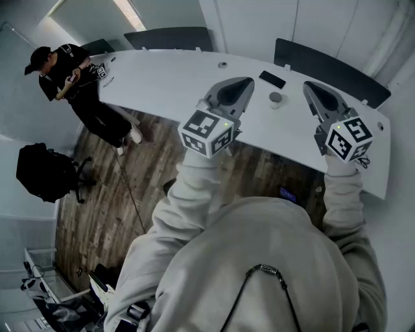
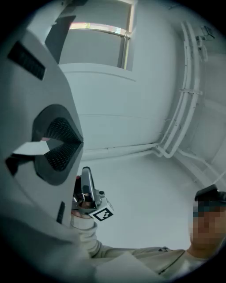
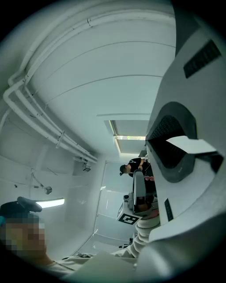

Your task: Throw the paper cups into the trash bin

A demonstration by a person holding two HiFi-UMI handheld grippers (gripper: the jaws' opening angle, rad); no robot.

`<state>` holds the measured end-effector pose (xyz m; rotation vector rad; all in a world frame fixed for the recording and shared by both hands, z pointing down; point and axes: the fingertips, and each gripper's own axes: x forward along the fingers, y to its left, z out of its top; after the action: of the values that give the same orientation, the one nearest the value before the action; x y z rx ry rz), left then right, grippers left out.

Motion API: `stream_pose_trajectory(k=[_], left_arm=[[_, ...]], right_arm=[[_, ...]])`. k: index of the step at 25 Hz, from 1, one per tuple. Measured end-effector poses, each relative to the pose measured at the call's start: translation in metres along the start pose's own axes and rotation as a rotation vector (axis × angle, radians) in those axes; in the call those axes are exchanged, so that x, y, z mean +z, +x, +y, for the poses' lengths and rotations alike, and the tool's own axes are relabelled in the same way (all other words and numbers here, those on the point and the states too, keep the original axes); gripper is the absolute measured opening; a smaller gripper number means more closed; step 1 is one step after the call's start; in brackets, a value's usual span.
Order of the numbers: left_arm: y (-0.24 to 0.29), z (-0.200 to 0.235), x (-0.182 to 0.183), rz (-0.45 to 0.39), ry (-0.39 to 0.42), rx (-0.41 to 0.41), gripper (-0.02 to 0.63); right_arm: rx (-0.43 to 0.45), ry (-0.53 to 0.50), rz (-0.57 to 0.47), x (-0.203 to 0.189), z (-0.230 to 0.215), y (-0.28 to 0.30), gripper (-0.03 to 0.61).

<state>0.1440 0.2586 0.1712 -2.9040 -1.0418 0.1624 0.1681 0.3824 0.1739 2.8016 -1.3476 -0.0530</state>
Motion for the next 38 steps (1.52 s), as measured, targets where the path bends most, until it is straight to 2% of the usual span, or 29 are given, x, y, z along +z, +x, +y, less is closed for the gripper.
stream_pose_trajectory(k=[10, 19, 26, 32, 38], left_arm=[[0.002, 0.000, -0.002, 0.009, -0.002, -0.007, -0.002], [0.002, -0.006, -0.010, 0.006, -0.035, -0.037, -0.002], [0.012, -0.004, -0.017, 0.040, -0.011, 0.012, -0.002], [0.009, -0.009, -0.017, 0.029, -0.029, -0.016, -0.001], [0.006, -0.007, -0.021, 0.034, -0.033, 0.004, -0.002]], right_arm=[[0.021, 0.022, -0.008, -0.003, 0.002, 0.002, 0.014], [0.001, 0.073, -0.025, -0.006, -0.004, -0.003, 0.014], [0.014, 0.072, -0.021, -0.010, -0.009, -0.006, 0.014], [0.021, 0.083, -0.011, -0.015, -0.009, -0.005, 0.014], [0.045, 0.088, -0.006, -0.020, -0.008, -0.003, 0.014]])
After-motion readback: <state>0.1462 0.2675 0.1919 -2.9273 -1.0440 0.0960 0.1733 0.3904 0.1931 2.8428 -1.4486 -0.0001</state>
